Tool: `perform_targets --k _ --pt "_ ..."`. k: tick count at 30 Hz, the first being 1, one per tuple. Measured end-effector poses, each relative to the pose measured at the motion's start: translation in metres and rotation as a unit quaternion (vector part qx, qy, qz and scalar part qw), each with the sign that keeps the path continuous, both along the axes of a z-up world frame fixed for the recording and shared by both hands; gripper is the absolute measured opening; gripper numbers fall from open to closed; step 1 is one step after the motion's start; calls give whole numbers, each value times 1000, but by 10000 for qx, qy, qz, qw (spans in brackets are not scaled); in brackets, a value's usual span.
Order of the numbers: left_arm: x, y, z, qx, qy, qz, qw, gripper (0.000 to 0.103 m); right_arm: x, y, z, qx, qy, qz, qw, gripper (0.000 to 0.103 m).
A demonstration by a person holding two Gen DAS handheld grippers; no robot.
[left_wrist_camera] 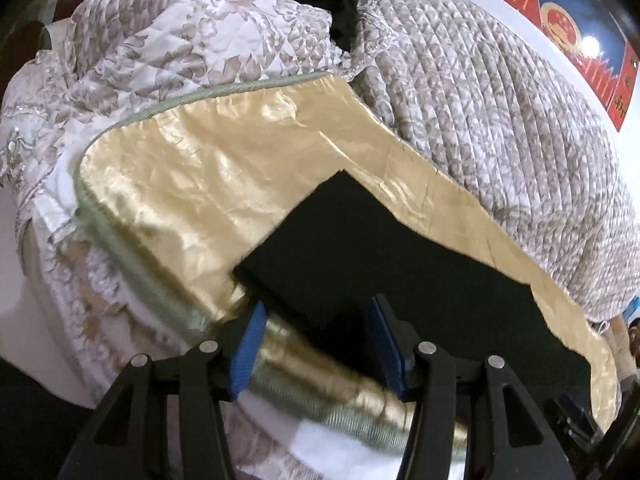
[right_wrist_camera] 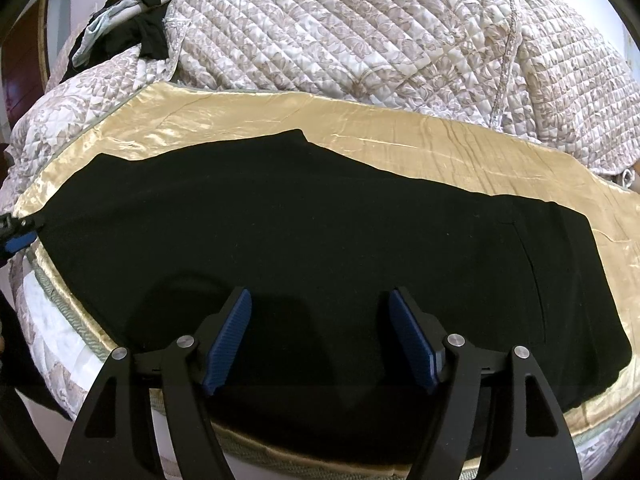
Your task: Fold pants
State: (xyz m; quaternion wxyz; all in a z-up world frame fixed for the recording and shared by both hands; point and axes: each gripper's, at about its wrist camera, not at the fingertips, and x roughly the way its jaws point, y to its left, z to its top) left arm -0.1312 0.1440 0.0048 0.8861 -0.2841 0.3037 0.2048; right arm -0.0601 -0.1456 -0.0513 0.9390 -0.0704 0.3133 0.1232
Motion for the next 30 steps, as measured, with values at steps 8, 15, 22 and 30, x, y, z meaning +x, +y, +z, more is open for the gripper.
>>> perform_targets --k 8,15,22,30 --pt "17 -1 2 208 224 -88 9995 10 1 -5 2 133 96 -22 9999 72" --pt "32 -26 37 377 -83 -784 9962 8 4 -21 11 741 311 -142 9967 72" --pt "79 -102 77 508 -455 -2130 9747 8 6 -45 20 1233 352 -524 9904 72" --pt "106 -219 51 288 -198 -3882 9209 8 5 -84 29 1667 286 -1033 9802 72"
